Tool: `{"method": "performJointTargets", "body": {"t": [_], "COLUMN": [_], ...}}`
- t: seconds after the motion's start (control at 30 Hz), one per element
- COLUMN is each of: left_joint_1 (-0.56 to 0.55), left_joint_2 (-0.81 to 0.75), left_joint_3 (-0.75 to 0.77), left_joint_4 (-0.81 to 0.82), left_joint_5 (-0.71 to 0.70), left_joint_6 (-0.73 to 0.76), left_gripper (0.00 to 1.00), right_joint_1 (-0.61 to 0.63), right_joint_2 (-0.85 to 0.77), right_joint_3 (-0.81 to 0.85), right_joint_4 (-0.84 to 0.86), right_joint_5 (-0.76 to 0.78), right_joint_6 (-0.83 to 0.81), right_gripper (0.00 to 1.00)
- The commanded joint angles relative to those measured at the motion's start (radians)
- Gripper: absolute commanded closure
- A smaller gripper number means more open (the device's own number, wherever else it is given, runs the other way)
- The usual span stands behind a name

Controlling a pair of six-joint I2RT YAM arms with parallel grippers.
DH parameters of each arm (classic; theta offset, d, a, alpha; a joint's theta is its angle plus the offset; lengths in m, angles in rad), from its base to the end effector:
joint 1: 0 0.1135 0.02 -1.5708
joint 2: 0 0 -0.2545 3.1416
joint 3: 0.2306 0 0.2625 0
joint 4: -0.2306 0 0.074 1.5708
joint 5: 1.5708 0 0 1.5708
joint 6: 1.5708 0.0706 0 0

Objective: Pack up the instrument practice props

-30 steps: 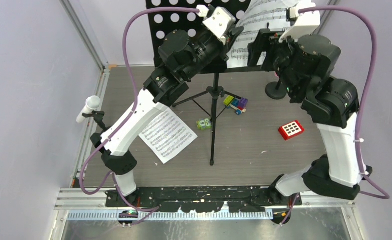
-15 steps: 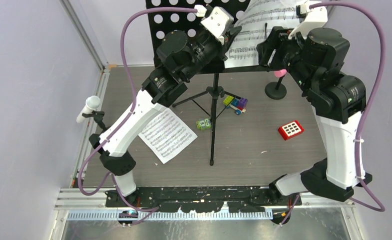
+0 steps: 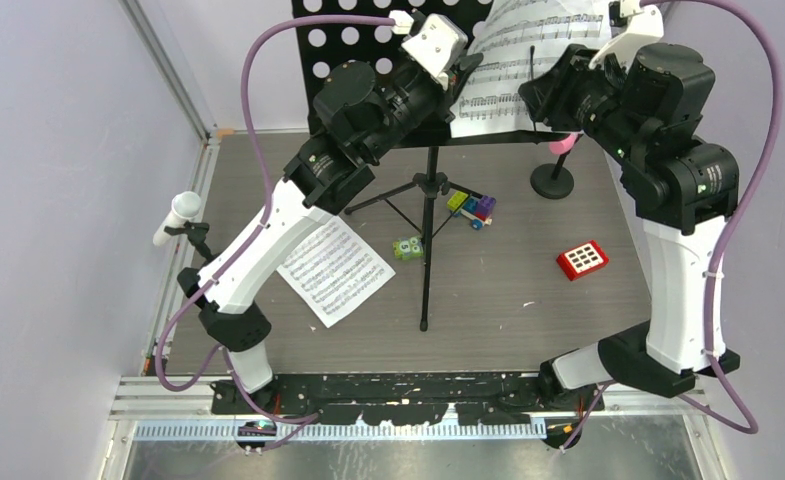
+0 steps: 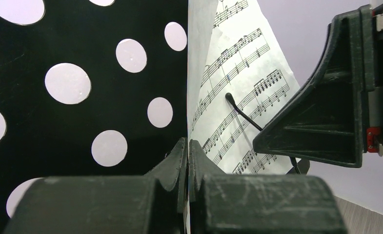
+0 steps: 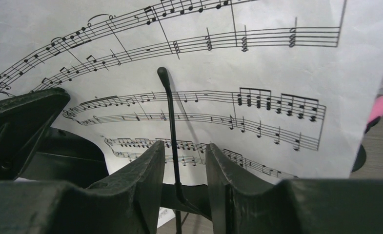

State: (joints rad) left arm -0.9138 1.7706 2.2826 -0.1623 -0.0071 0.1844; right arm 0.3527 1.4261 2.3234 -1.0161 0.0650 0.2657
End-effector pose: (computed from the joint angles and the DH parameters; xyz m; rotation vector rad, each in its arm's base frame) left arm 0.2445 -0.3162 0.5900 0.6446 1.0655 -0.6306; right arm 0.2261 0.0783 0.5854 -0.0250 1.7057 0.4078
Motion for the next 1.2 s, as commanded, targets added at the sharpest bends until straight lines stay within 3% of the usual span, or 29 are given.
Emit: {"method": "performJointTargets", "body": {"t": [0.0, 0.33, 0.6, 1.17], "left_joint_1": [0.006, 0.006, 0.006, 0.006], "left_joint_2": [-0.038, -0.044, -0.054, -0.201], "left_joint_3": [0.012, -0.005, -0.018, -0.101], "left_joint_4": [0.03, 0.033, 0.034, 0.0], "left_joint_5": [-0.003, -0.003, -0.009, -0.074], "left_joint_6": [0.001, 0.006, 0.013, 0.067], "left_gripper": [1.0, 1.0, 1.0, 1.0], "right_joint_1": [-0.024, -0.046, -0.046, -0.046], "right_joint_2": [0.014, 0.018, -0.069, -0.113], "right_joint_3": [0.006, -0.014, -0.14, -0.191], "right_joint_4": [0.051, 0.076, 0.183, 0.239], "right_joint_5": [-0.128, -0.171, -0.179, -0.187], "right_joint_6": [0.036, 0.052, 0.02, 0.011], "right_gripper": [0.61, 0.81, 0.98, 0.99]}}
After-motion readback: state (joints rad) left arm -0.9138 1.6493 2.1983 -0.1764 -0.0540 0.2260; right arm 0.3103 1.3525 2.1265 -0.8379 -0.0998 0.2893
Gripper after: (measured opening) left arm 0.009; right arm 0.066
